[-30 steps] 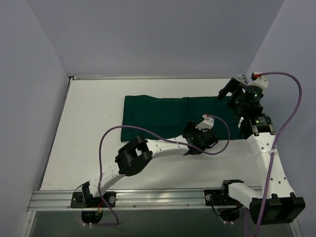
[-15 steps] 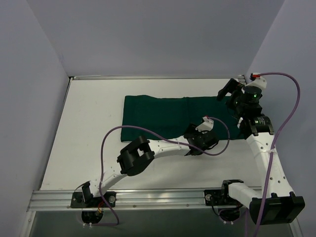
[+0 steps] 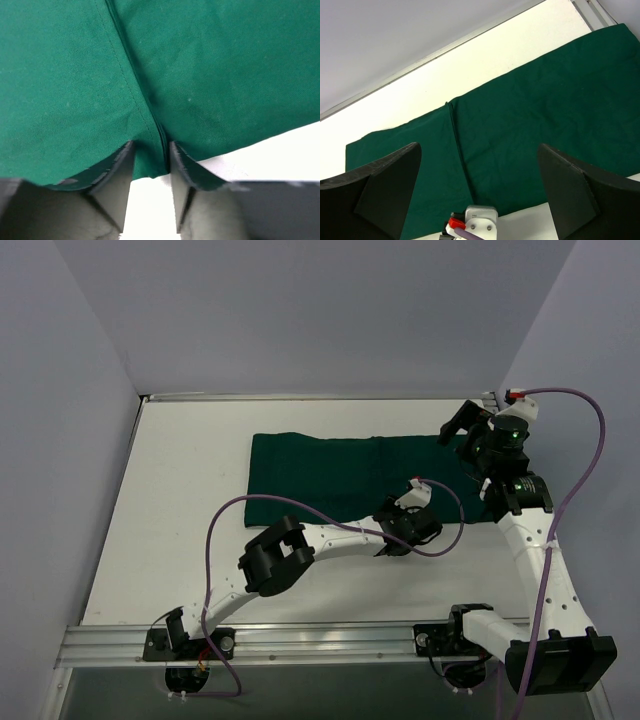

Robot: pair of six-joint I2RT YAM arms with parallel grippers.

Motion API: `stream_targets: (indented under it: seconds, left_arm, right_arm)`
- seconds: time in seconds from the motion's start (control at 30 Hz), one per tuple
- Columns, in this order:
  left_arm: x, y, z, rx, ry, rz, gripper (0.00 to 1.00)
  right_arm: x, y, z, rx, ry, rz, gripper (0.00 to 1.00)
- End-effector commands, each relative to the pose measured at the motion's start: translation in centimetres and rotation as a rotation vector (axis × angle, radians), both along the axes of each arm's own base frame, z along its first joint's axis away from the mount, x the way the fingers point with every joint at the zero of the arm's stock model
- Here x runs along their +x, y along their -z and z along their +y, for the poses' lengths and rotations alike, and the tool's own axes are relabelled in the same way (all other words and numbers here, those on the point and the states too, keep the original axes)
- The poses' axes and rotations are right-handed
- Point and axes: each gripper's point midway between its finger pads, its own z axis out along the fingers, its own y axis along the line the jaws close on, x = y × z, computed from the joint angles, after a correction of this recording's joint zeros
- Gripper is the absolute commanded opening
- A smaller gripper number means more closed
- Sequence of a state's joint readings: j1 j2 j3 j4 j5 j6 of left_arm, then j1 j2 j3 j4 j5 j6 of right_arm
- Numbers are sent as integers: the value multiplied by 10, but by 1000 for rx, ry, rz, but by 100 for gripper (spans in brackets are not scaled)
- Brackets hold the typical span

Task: Open and lay out the surgical kit
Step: Open the surgical kit at the center of the board.

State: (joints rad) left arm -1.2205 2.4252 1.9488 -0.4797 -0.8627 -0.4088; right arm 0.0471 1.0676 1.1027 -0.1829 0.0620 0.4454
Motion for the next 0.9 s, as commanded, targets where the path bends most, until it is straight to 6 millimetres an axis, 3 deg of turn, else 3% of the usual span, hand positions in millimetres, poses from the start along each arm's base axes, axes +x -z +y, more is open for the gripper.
stream_targets:
  seconds: [0.0,0.13,0.3,0.53,0.73,0.77,0.83,0.87]
  left_arm:
    - [5,-13,-3,-23,-15,-18,41]
    - [6,-15,-2,-24,-17,-19,22]
    - [6,-35,0,-42,-18,-33,3]
    - [18,-81,19,-66,-36,-83,2]
    - [41,-136,65,-82,-103,-131,2]
    - [43,-132,77,-54,-114,-122,2]
    - [61,-144,109,-47,-175,-130,2]
    - [65,-136,128,-10,-199,-115,2]
  right_arm:
    - [2,-8,3,-1,-17,-35,95]
    - [2,-7,3,-4,-14,-32,95]
    - [2,-6,2,-7,-14,-31,95]
    - [0,-13,2,-7,-14,-48,94]
    - [-2,-18,2,-11,-16,-60,94]
    - [-2,-18,2,-12,-18,-60,94]
    - [-2,-18,3,-12,-22,-59,94]
    - [-1,-16,5,-9,-33,-55,94]
